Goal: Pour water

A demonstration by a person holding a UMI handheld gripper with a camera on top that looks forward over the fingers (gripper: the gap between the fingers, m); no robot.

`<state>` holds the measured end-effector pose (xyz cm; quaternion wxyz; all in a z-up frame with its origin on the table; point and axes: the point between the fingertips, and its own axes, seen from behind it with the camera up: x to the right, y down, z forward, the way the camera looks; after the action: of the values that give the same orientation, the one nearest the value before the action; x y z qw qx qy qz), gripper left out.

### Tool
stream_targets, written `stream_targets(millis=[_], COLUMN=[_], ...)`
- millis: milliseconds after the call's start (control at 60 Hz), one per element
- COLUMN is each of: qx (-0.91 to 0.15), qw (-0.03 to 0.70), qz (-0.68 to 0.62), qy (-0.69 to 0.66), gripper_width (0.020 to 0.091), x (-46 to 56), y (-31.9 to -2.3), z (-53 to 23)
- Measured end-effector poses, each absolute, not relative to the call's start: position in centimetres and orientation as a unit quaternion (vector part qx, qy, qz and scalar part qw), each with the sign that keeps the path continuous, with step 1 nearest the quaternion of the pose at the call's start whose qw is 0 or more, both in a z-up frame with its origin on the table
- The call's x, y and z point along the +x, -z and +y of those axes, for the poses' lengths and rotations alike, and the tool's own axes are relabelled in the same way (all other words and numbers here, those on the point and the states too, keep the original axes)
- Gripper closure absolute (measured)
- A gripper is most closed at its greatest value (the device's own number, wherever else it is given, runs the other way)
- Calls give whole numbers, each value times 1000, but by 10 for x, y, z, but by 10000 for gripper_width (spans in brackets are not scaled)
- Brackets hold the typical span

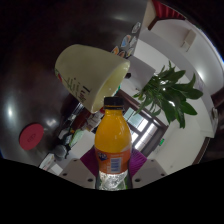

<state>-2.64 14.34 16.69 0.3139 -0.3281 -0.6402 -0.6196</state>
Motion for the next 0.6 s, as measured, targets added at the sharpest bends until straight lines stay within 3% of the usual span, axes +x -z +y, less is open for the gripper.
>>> stream_targets(millis=[183, 450, 600], qx=[-439, -698, -759], qw=[415, 588, 614], qz=[-585, -345, -216], qy=[542, 217, 28], gripper_width=[743, 744, 742], x=[-20, 8, 17], y=[-176, -191, -182], z=[136, 117, 107])
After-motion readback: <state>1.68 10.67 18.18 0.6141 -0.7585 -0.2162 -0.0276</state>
